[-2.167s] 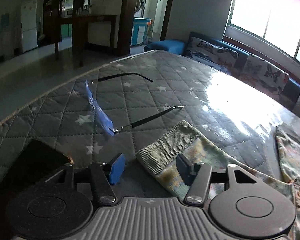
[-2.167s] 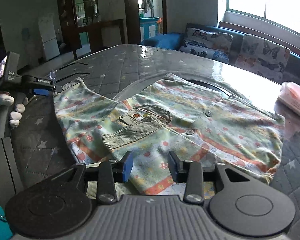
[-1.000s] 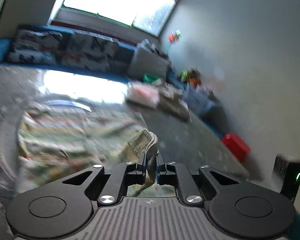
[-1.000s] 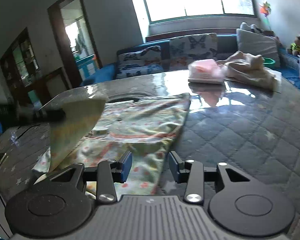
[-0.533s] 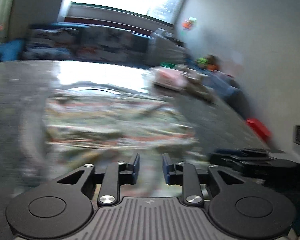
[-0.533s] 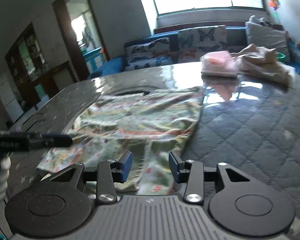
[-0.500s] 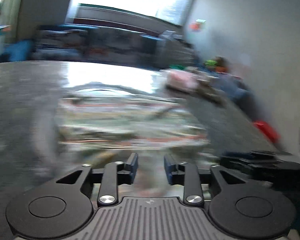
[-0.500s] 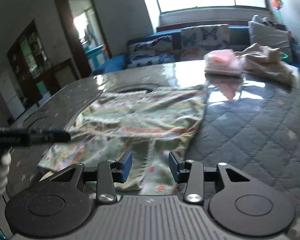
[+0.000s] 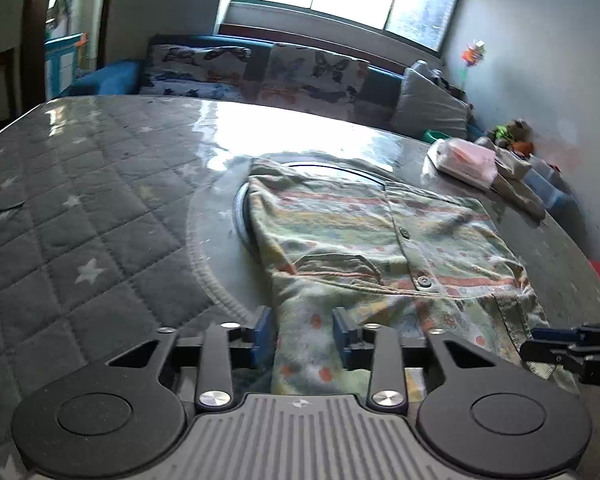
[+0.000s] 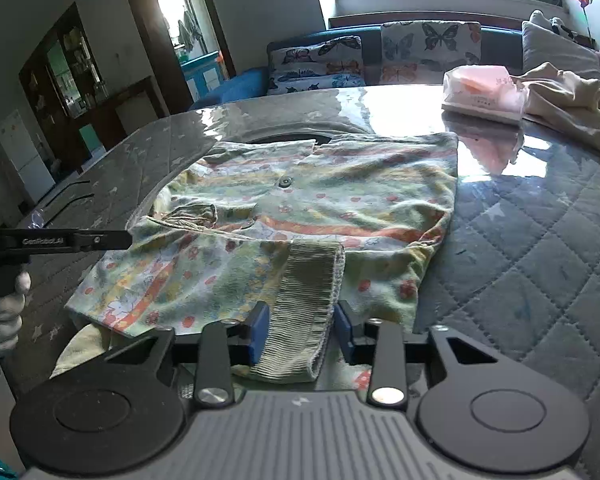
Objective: Fold clothes
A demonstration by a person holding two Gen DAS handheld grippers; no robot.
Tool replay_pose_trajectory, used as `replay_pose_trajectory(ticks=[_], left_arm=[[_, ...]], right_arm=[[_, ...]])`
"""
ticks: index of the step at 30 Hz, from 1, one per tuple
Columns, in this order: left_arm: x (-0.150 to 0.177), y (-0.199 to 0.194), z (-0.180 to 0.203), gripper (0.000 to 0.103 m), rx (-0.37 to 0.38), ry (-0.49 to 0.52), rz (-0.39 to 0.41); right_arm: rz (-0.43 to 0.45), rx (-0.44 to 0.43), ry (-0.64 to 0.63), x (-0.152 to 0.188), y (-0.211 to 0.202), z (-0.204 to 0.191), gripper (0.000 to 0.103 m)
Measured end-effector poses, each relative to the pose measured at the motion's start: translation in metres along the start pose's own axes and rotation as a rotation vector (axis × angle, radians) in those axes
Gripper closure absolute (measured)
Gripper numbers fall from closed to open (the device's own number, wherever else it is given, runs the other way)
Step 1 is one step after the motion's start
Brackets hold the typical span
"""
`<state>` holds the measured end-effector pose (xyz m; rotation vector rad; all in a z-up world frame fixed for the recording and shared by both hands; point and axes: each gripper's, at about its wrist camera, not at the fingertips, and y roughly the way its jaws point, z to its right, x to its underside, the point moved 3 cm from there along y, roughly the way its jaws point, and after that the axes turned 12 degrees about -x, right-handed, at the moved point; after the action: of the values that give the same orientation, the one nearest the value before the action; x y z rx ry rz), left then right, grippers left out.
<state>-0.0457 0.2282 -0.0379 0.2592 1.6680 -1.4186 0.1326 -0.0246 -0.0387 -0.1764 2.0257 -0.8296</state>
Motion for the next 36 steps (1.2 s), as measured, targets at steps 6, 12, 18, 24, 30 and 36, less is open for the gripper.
replay_pose_trajectory(ticks=[6, 12, 18, 24, 30, 36], left_arm=[[-0.002, 0.01, -0.004, 0.094, 0.025, -0.012, 0.007], [0.001, 0.001, -0.025, 0.096, 0.051, -0.129, 0.036], [0.003, 0.007, -0.034, 0.096, 0.048, -0.191, -0.01], [-0.001, -0.002, -0.029, 0.091, -0.011, -0.151, 0.008], [-0.013, -0.016, -0.017, 0.093, 0.066, -0.1, 0.056], [-0.01, 0.016, 0.007, 0.094, 0.094, -0.022, -0.026]], right_arm=[[0.003, 0.011, 0.002, -0.004, -0.002, -0.001, 0.083], [0.014, -0.01, -0.01, -0.005, -0.004, -0.005, 0.083], [-0.001, -0.013, 0.003, -0.001, 0.002, 0.006, 0.078], [-0.001, -0.006, -0.013, -0.002, 0.003, 0.007, 0.077], [0.018, 0.006, -0.06, -0.009, -0.001, 0.0, 0.077], [0.036, -0.043, -0.134, -0.026, 0.01, -0.018, 0.077]])
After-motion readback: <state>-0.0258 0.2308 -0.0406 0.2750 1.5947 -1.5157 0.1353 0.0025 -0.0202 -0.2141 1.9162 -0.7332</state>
